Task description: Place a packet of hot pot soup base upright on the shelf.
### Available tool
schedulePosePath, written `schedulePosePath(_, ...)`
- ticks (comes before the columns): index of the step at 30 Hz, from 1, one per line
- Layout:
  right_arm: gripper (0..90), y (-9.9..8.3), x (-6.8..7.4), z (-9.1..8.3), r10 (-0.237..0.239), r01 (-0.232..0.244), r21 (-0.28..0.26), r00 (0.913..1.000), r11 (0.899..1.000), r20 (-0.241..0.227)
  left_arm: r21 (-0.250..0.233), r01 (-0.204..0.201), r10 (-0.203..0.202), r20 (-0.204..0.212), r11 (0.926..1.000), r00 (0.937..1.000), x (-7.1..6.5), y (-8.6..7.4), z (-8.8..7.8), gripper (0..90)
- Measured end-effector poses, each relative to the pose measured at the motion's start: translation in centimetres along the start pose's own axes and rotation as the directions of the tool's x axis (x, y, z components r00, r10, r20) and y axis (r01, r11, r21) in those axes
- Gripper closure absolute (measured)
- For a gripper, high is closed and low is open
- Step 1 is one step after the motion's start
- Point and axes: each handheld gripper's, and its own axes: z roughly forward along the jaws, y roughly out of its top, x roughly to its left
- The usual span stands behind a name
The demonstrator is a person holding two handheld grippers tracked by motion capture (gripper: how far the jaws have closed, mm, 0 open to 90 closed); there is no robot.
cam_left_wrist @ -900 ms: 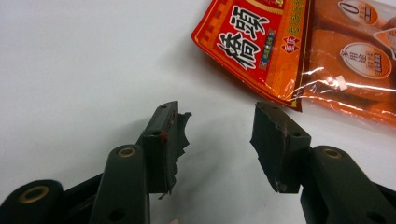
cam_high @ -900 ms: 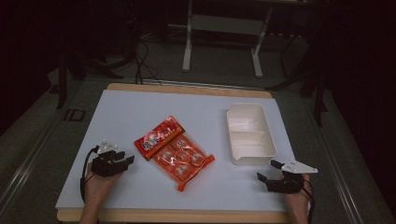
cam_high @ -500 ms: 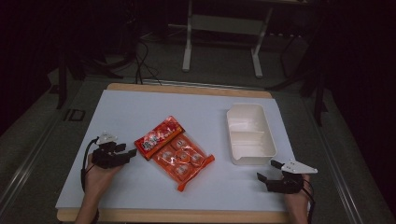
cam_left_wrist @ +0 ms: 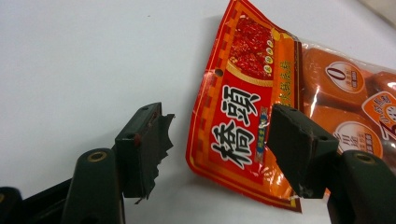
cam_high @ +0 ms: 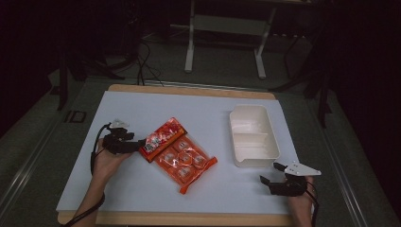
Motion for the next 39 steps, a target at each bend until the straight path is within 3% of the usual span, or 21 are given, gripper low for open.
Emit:
schedulePosePath(13, 16.7, 0.0, 0.0, 0.0, -0.004, 0.004, 0.001, 1.0, 1.0, -0.005, 0.048, -0.018, 0.017, 0.017, 0.9987, 0.9997, 0.2, 1.6, 1.9, 38.8)
schedulePosePath(19, 16.7, 0.0, 0.0, 0.0, -0.006, 0.006, 0.005, 1.0, 1.0, -0.006, 0.09, -0.026, 0.023, 0.033, 0.9956, 0.9992, 0.4, 2.5, 3.7, 42.6)
schedulePosePath(26, 16.7, 0.0, 0.0, 0.1, -0.006, 0.006, 0.006, 0.9999, 1.0, -0.01, 0.106, -0.02, 0.015, 0.054, 0.9942, 0.9984, 0.7, 3.5, 5.2, 45.8)
schedulePosePath(39, 16.7, 0.0, 0.0, 0.1, -0.01, 0.01, 0.011, 0.9998, 1.0, -0.016, 0.141, -0.024, 0.011, 0.086, 0.9898, 0.9962, 1.0, 4.1, 6.9, 49.0)
